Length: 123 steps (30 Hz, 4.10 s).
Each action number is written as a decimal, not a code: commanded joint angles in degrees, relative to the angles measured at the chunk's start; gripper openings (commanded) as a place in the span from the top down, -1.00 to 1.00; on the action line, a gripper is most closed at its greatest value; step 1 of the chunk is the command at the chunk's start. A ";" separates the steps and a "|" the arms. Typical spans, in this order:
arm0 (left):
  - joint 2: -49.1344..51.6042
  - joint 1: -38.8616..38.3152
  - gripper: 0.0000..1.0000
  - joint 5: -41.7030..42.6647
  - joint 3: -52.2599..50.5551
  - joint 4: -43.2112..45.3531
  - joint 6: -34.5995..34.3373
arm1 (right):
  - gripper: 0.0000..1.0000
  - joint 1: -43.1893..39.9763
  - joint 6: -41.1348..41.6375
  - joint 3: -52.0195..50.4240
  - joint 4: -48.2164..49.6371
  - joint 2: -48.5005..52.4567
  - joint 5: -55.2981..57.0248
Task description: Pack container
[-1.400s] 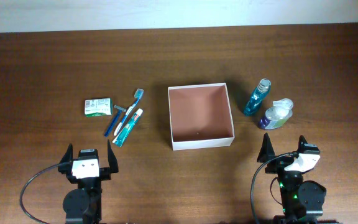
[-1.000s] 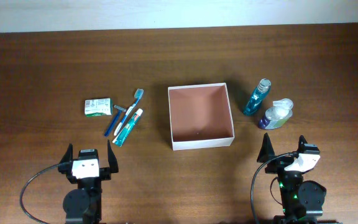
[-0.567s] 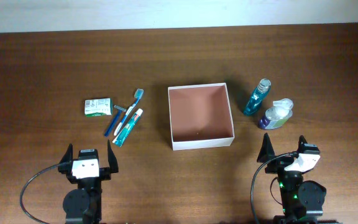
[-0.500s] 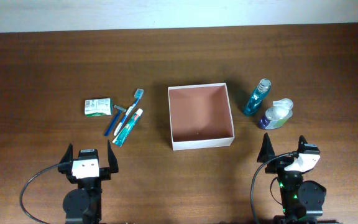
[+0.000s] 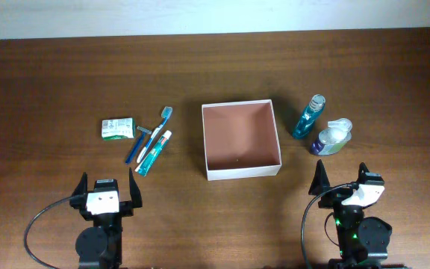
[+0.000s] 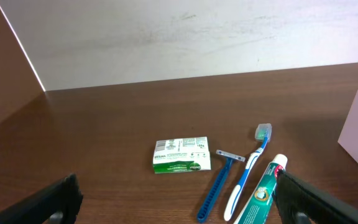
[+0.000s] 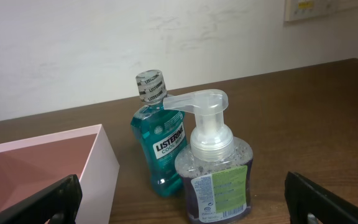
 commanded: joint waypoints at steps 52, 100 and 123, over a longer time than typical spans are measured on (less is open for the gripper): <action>-0.59 0.24 -0.99 23.43 -0.09 0.55 0.94 | -0.97 0.35 0.48 -0.26 -0.09 -0.59 -1.14; -0.59 0.24 -0.99 23.43 -0.09 0.55 0.94 | -0.84 0.35 -9.70 54.84 -37.24 60.37 5.68; -0.59 0.24 -0.99 23.43 -0.09 0.55 0.94 | -0.41 0.31 -14.19 40.76 -17.84 66.29 8.50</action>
